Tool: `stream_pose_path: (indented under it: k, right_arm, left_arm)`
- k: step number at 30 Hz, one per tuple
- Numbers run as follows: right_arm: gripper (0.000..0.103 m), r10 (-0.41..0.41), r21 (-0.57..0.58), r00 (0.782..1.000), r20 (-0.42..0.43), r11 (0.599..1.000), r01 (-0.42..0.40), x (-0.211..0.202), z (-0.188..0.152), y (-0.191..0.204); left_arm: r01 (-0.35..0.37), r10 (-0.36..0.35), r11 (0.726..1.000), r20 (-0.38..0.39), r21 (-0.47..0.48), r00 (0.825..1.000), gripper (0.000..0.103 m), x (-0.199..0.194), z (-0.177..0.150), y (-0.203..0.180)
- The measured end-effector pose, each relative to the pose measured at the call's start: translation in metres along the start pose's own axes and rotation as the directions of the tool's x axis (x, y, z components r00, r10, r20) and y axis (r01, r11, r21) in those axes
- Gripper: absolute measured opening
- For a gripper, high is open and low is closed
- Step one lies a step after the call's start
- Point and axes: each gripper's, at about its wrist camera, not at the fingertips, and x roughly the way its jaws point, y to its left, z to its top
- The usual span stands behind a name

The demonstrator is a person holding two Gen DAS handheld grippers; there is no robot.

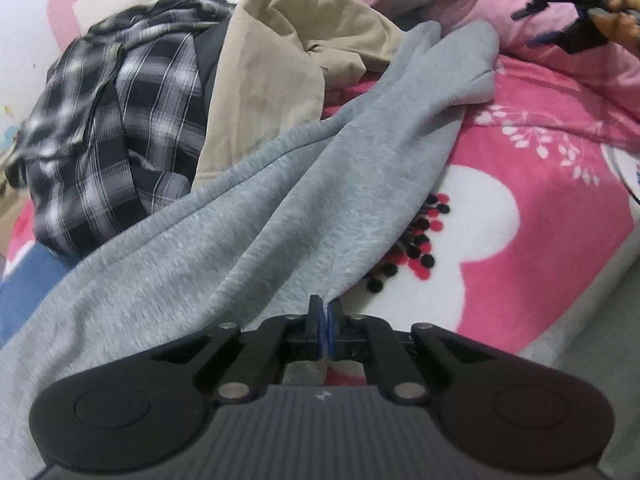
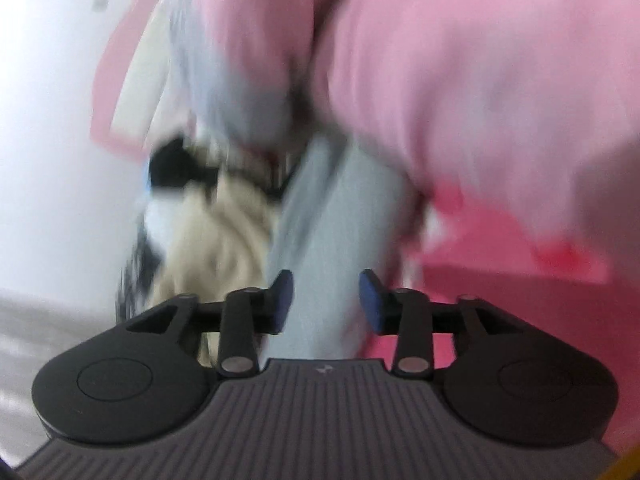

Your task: Fold clothes

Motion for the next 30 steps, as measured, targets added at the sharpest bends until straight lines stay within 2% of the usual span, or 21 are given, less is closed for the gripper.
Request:
stream_pose_path:
  k: [2,3,7,12,13,14,15,17,22,24,26,28,30]
  right_arm:
    - [0.042,-0.013,0.008,0.996,-0.086,1.000,0.014,0.007,-0.017,-0.012]
    - [0.042,-0.027,0.009,0.994,-0.103,1.000,0.028,0.014,-0.022,-0.015]
    - [0.043,-0.023,0.044,0.994,-0.110,0.999,0.028,0.040,-0.023,-0.026]
    - [0.040,0.011,0.053,0.993,-0.118,0.999,-0.005,0.074,-0.011,-0.022]
    - [0.035,0.013,0.054,0.993,-0.117,0.999,-0.007,0.077,-0.011,-0.022]
    - [0.019,0.016,0.054,0.993,-0.116,0.998,-0.010,0.080,-0.012,-0.022]
    - [0.011,0.018,0.055,0.993,-0.115,0.998,-0.012,0.083,-0.013,-0.022]
    - [0.007,0.022,0.031,0.997,-0.075,0.999,-0.020,0.071,-0.017,-0.015]
    - [0.005,0.109,-0.110,0.992,0.057,0.989,-0.102,-0.010,-0.033,0.021]
    - [0.002,0.091,-0.150,0.989,0.116,0.986,-0.073,-0.039,-0.037,0.024]
    - [0.002,0.008,-0.121,0.988,0.154,0.993,0.011,-0.055,-0.035,0.010]
    - [0.000,-0.052,-0.052,0.988,0.147,0.997,0.060,-0.059,-0.033,-0.009]
    - [0.000,-0.069,-0.026,0.990,0.127,0.997,0.073,-0.058,-0.036,-0.016]
  left_arm:
    - [-0.016,0.016,1.000,0.003,0.023,1.000,0.014,0.001,0.001,-0.003]
    - [-0.024,0.023,0.999,0.019,0.042,1.000,0.022,-0.001,0.002,-0.006]
    - [-0.051,0.041,0.993,0.093,0.103,0.995,0.040,-0.010,0.010,-0.021]
    - [-0.043,0.028,0.995,0.149,0.093,0.988,0.042,-0.009,0.026,-0.030]
    - [-0.041,0.028,0.996,0.153,0.083,0.988,0.042,-0.005,0.028,-0.031]
    - [-0.039,0.027,0.997,0.156,0.072,0.987,0.042,-0.001,0.031,-0.031]
    - [-0.032,0.022,0.997,0.152,0.063,0.988,0.042,0.003,0.033,-0.031]
    - [-0.020,0.012,0.999,0.147,0.050,0.989,0.042,0.009,0.036,-0.031]
    - [0.045,-0.056,0.997,0.155,0.070,0.986,0.045,0.012,0.038,-0.040]
    - [0.074,-0.088,0.992,0.145,0.099,0.985,0.050,0.014,0.036,-0.048]
    - [0.070,-0.091,0.986,0.135,0.152,0.987,0.050,0.017,0.031,-0.060]
    - [0.043,-0.071,0.978,0.135,0.203,0.988,0.050,0.021,0.027,-0.072]
    - [0.013,-0.047,0.972,0.141,0.235,0.989,0.049,0.024,0.025,-0.079]
